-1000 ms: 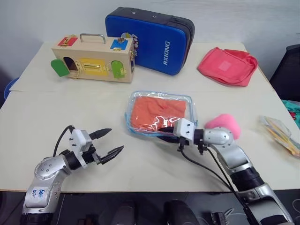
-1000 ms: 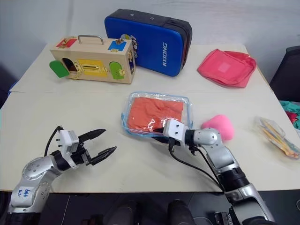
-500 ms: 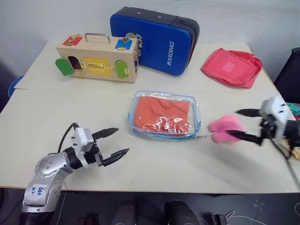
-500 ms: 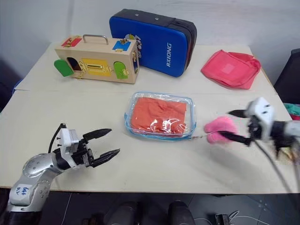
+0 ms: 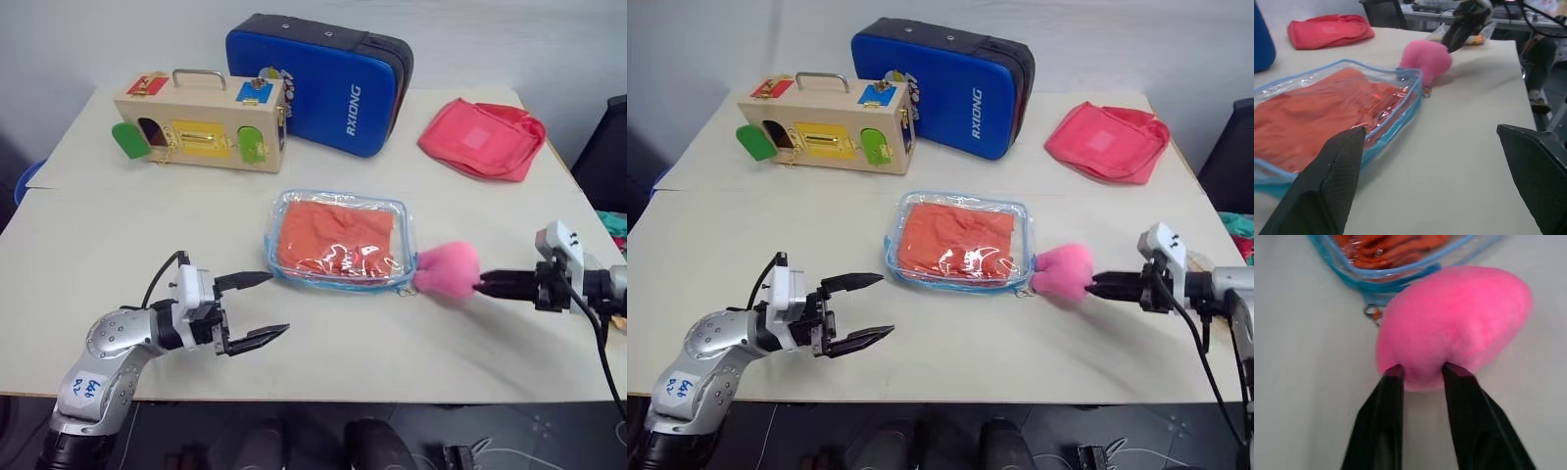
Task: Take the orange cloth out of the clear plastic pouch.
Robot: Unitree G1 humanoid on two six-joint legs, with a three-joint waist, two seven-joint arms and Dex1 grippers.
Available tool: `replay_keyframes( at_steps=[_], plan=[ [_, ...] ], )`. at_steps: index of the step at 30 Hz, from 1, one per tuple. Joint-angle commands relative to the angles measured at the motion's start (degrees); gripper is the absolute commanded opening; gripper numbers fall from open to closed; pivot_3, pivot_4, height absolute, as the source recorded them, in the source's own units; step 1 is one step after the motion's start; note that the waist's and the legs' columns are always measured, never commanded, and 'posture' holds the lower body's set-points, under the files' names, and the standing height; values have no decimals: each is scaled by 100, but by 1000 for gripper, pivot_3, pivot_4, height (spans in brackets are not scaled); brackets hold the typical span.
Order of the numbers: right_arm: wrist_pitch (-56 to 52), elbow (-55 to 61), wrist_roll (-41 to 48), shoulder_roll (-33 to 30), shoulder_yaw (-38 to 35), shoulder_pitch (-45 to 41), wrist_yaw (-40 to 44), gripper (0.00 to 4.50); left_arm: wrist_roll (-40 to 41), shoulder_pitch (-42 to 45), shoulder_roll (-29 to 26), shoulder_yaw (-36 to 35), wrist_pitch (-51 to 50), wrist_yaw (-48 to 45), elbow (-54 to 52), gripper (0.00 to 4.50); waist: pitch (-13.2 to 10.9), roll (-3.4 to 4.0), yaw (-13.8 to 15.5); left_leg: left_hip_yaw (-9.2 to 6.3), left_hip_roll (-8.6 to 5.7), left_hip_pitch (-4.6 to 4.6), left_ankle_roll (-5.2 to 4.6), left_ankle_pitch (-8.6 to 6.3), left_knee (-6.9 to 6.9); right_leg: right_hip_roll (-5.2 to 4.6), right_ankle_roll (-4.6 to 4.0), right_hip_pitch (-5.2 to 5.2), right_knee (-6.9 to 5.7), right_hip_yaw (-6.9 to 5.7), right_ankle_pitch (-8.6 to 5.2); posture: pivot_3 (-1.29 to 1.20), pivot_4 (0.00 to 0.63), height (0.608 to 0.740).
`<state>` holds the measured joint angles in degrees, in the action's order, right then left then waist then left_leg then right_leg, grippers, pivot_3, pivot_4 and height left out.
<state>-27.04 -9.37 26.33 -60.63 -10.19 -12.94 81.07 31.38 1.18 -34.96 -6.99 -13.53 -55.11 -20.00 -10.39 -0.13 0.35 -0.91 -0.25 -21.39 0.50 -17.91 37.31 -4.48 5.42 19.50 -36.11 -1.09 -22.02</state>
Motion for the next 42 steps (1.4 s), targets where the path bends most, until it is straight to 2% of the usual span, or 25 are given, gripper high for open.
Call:
replay_keyframes(
  at_steps=[1,3,7,10,12,13,15,19,22,26,30,33,38,42],
  plan=[
    [-468,1465,677,-211,-827,492,1,19,-39,-136,14,-167,186,55,-31,4500,-1,1,0,0,0,1,0,0,1,0,0,-1,1,1,0,0,150,740],
    [-533,2149,881,-15,-989,757,-232,19,-77,-162,41,-137,228,55,20,4500,-1,1,-18,-3,0,2,0,0,3,1,1,-4,-1,-2,1,0,150,740],
    [-256,2990,981,539,-697,1013,-602,19,-152,-91,103,-26,275,64,127,4500,-1,-8,-33,-4,1,15,3,1,2,4,1,-15,-3,-2,1,0,150,740],
    [-53,3199,867,1022,-477,1039,-994,19,-204,20,111,58,296,21,189,4500,-1,-7,-33,-3,-2,13,3,1,1,2,1,-12,-3,0,1,0,150,740],
    [-75,3059,894,1201,-707,1026,-1330,19,-194,97,111,38,298,33,213,4500,-1,-7,-31,-4,-3,9,3,1,1,2,2,-9,-2,0,1,0,150,740],
    [52,2946,821,1214,-826,1017,-1402,177,-175,115,119,11,293,50,225,4500,-1,-7,-23,-3,-5,7,3,1,2,1,2,-7,-2,0,2,0,150,740],
    [161,2728,754,1022,-1011,1146,-1269,597,-164,99,130,-36,323,57,252,4500,-1,-8,-13,-4,-6,6,2,1,2,-1,3,-9,2,0,2,0,150,740],
    [1137,2083,12,733,-1159,1256,-1253,1931,-159,-5,132,-53,380,21,234,4500,-2,-8,-21,-3,-6,7,1,0,0,0,4,-11,6,-1,3,0,150,740],
    [1700,1382,-666,545,-912,885,-1533,2941,-161,-22,140,-31,398,9,222,4500,-2,-7,-60,0,-5,12,1,0,3,1,4,-11,-1,2,3,0,150,740],
    [1708,786,-1141,343,-424,562,-1554,4239,-171,15,152,10,406,-14,250,4500,-1,-7,-63,7,-3,19,2,2,1,2,3,-6,-13,10,2,0,150,740],
    [1230,178,-1228,517,311,2,-1280,4239,-179,139,169,87,409,-60,343,4500,-1,-7,-58,6,-1,14,3,2,2,2,3,-6,-10,7,2,0,150,740],
    [1174,-30,-1227,506,559,-157,-1050,3630,-179,208,154,107,414,-80,395,4500,-1,-7,-55,5,-2,14,3,2,5,1,3,-6,-10,7,2,0,150,740],
    [1121,172,-946,491,316,-139,-911,2017,-164,282,103,53,391,-98,442,4500,-1,-6,-58,3,-1,14,3,2,5,2,3,-7,-10,5,2,0,150,740],
    [970,971,77,467,-343,289,-292,643,-179,109,116,3,425,-52,379,4500,-2,-6,-40,2,-1,12,3,2,1,2,3,-6,-8,3,2,0,150,740]
  ],
)
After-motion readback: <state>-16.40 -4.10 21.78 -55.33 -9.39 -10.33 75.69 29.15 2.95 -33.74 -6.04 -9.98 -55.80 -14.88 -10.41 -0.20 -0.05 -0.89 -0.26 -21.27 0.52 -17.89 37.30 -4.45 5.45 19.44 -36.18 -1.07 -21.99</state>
